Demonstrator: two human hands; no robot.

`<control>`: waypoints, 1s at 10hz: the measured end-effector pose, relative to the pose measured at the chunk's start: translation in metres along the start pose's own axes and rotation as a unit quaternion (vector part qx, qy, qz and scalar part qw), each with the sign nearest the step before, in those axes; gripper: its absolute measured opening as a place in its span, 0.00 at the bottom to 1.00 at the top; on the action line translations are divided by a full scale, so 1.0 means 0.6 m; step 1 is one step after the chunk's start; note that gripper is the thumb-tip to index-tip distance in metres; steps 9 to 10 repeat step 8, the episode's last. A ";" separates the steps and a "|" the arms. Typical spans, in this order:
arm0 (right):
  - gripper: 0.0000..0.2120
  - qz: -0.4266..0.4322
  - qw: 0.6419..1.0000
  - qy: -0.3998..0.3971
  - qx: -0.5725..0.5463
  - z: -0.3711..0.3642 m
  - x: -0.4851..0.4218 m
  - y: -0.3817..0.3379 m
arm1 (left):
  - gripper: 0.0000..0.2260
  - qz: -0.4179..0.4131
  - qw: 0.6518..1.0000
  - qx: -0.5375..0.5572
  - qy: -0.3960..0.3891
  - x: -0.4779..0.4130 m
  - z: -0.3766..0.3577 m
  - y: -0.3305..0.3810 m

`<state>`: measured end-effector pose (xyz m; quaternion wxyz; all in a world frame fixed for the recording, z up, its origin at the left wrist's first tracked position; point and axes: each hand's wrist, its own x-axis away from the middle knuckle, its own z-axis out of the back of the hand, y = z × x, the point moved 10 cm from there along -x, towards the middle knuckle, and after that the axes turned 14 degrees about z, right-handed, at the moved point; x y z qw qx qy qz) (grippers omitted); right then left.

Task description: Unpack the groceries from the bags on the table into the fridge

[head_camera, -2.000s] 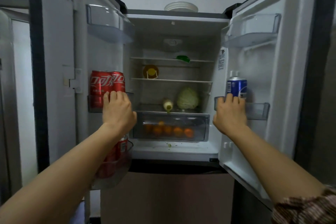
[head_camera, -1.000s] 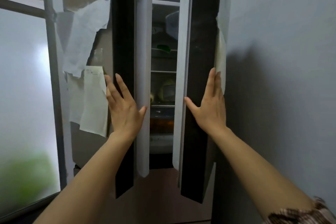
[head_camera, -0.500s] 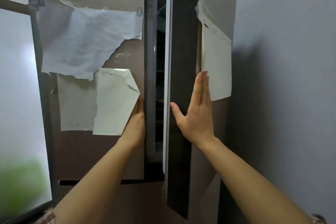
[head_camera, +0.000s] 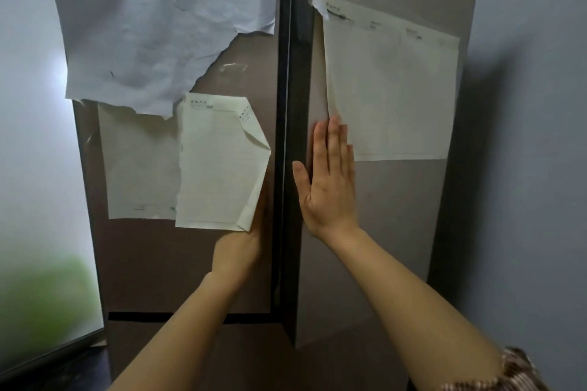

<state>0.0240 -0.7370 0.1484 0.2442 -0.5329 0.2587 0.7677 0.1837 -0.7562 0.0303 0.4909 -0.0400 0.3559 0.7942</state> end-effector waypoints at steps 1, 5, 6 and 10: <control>0.26 0.011 0.996 -0.089 0.014 -0.051 0.005 0.019 | 0.29 -0.115 0.993 -0.013 0.039 0.011 -0.033 0.002; 0.27 0.029 0.978 -0.179 0.107 -0.118 0.015 0.039 | 0.22 -0.177 0.969 -0.081 0.155 0.043 -0.041 -0.024; 0.27 0.024 0.971 -0.212 0.110 -0.119 0.017 0.040 | 0.33 -0.172 0.974 -0.071 0.132 0.063 -0.042 -0.027; 0.29 -0.008 0.961 -0.276 0.009 -0.082 0.032 0.021 | 0.24 -0.210 0.970 -0.051 0.109 0.112 0.011 -0.007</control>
